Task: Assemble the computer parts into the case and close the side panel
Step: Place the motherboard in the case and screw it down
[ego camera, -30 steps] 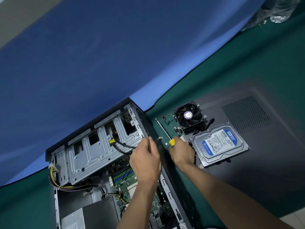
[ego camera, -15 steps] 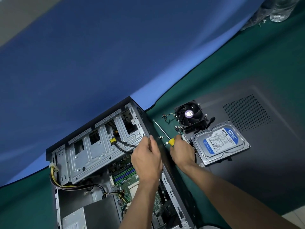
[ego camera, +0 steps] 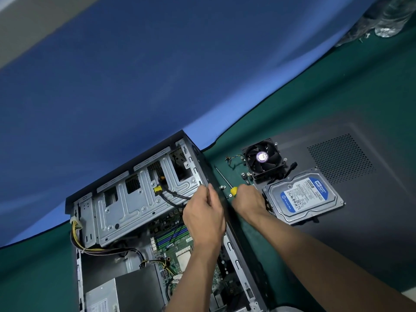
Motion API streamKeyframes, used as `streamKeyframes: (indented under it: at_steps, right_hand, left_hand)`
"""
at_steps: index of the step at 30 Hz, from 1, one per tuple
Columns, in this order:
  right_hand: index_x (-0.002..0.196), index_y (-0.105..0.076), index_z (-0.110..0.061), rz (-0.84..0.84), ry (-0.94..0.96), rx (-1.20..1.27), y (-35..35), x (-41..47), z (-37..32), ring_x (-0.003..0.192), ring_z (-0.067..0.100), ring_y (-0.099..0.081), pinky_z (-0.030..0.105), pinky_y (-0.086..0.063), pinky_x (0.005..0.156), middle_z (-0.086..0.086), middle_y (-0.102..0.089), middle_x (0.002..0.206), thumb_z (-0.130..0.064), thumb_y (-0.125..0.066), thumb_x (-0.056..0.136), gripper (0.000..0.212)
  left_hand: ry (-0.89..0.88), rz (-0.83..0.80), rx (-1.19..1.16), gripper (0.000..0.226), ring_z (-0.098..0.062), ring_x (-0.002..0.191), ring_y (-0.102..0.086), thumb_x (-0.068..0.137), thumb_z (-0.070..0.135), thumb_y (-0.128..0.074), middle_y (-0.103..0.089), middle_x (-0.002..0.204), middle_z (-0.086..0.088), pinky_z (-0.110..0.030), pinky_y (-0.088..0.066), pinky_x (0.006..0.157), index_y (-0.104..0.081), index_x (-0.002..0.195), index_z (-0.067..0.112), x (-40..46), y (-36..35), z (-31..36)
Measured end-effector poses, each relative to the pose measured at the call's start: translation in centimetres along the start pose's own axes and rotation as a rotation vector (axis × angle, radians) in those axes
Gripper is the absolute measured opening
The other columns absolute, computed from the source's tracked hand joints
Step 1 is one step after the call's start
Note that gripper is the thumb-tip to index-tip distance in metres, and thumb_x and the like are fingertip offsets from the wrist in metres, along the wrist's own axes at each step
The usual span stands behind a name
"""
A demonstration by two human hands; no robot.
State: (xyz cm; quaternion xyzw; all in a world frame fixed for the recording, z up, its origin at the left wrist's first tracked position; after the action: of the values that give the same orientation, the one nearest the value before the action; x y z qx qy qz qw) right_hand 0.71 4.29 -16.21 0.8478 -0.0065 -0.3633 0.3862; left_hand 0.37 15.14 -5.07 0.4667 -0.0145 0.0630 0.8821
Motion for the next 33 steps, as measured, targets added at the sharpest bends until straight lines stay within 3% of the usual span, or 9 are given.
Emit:
streamKeyframes:
  at_steps: [4, 11, 14, 17, 20, 23, 28, 31, 33]
  right_hand:
    - [0.109, -0.065, -0.004, -0.018, 0.029, -0.091, 0.2, 0.3, -0.9, 0.108, 0.030, -0.062, 0.031, -0.048, 0.084, 0.014, -0.066, 0.113, -0.002, -0.052, 0.086, 0.026]
    - [0.102, -0.065, -0.004, -0.023, 0.058, -0.110, 0.5, 0.2, -0.4, 0.105, 0.031, -0.063, 0.032, -0.050, 0.082, 0.017, -0.067, 0.109, 0.004, -0.049, 0.084, 0.026]
    - [0.078, -0.063, -0.005, -0.029, -0.009, 0.012, 0.8, 0.3, 0.6, 0.097, 0.030, -0.065, 0.029, -0.048, 0.074, 0.017, -0.070, 0.099, 0.003, -0.053, 0.081, 0.014]
    - [0.068, -0.060, -0.004, -0.054, -0.055, 0.145, 0.5, 0.3, 1.1, 0.082, 0.027, -0.069, 0.025, -0.051, 0.067, 0.016, -0.071, 0.082, 0.003, -0.055, 0.080, 0.014]
    - [0.074, -0.064, 0.003, -0.102, -0.070, 0.345, 0.1, 0.0, 1.2, 0.061, 0.024, -0.069, 0.038, -0.059, 0.066, 0.015, -0.070, 0.067, -0.001, -0.052, 0.087, 0.018]
    - [0.071, -0.061, -0.002, -0.102, -0.053, 0.540, 1.1, -0.7, 0.7, 0.058, 0.027, -0.069, 0.043, -0.060, 0.064, 0.014, -0.068, 0.065, -0.002, -0.053, 0.088, 0.019]
    - [0.066, -0.060, -0.005, -0.070, 0.044, 0.737, 6.0, -2.9, -0.5, 0.053, 0.022, -0.068, 0.029, -0.055, 0.051, 0.012, -0.067, 0.062, 0.001, -0.054, 0.085, 0.021]
    - [0.067, -0.062, -0.003, -0.106, 0.107, 0.898, 9.4, -4.4, -1.5, 0.056, 0.022, -0.069, 0.025, -0.052, 0.050, 0.015, -0.067, 0.065, 0.005, -0.055, 0.084, 0.020]
    - [0.073, -0.063, 0.001, -0.151, 0.144, 1.028, 11.4, -5.6, -2.3, 0.053, 0.020, -0.068, 0.023, -0.052, 0.047, 0.015, -0.067, 0.063, 0.005, -0.058, 0.086, 0.014]
  left_hand:
    - [0.008, -0.004, -0.017, 0.053, -0.012, 0.044, -0.021, 0.093, 0.017, -0.055, -0.023, 0.046, 0.009, -0.028, -0.016, 0.046, -0.017, 0.056, 0.024, -0.1, 0.1, 0.0]
    - [-0.012, 0.001, -0.029, 0.054, -0.009, 0.041, -0.020, 0.092, 0.015, -0.056, -0.022, 0.045, 0.009, -0.025, -0.015, 0.046, -0.017, 0.056, 0.026, -0.1, -0.1, -0.1]
    - [-0.020, 0.007, -0.032, 0.054, -0.007, 0.041, -0.019, 0.092, 0.014, -0.056, -0.022, 0.045, 0.010, -0.022, -0.015, 0.045, -0.017, 0.056, 0.026, 0.0, -0.1, -0.2]
    - [-0.069, -0.005, -0.003, 0.053, -0.005, 0.040, -0.018, 0.091, 0.011, -0.056, -0.020, 0.045, 0.011, -0.027, -0.018, 0.048, -0.018, 0.057, 0.025, 0.2, -0.1, -0.2]
    - [-0.129, 0.003, 0.021, 0.055, -0.006, 0.038, -0.017, 0.088, 0.007, -0.060, -0.015, 0.045, 0.011, -0.025, -0.021, 0.050, -0.017, 0.059, 0.027, 0.3, 0.3, 0.3]
    - [-0.191, -0.012, 0.060, 0.052, -0.014, 0.041, -0.021, 0.085, 0.007, -0.062, -0.018, 0.047, 0.010, -0.025, -0.024, 0.049, -0.020, 0.060, 0.026, 0.3, 0.6, 0.6]
    - [-0.404, -0.032, 0.240, 0.034, -0.018, 0.040, -0.037, 0.078, 0.014, -0.073, -0.042, 0.055, 0.004, -0.021, -0.023, 0.043, -0.042, 0.064, 0.018, 0.0, 1.3, 2.1]
    - [-0.432, -0.065, 0.272, 0.017, -0.021, 0.052, -0.054, 0.089, 0.027, -0.062, -0.054, 0.075, 0.000, -0.028, -0.034, 0.045, -0.053, 0.082, 0.015, -0.4, 1.6, 2.6]
    - [-0.352, -0.095, 0.158, 0.020, -0.018, 0.075, -0.059, 0.096, 0.033, -0.048, -0.057, 0.098, 0.004, -0.030, -0.040, 0.060, -0.056, 0.106, 0.017, -0.3, 2.2, 3.1]
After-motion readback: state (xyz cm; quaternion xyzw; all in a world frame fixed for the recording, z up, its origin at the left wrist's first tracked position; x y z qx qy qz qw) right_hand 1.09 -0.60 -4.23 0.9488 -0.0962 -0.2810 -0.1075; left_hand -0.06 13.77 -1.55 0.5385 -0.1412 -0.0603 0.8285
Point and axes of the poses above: each hand's wrist, its own x-axis towards the middle knuckle, its own y-axis out of the back of the hand, z = x × y, the point moved 4 cm from there along x, towards the middle knuckle
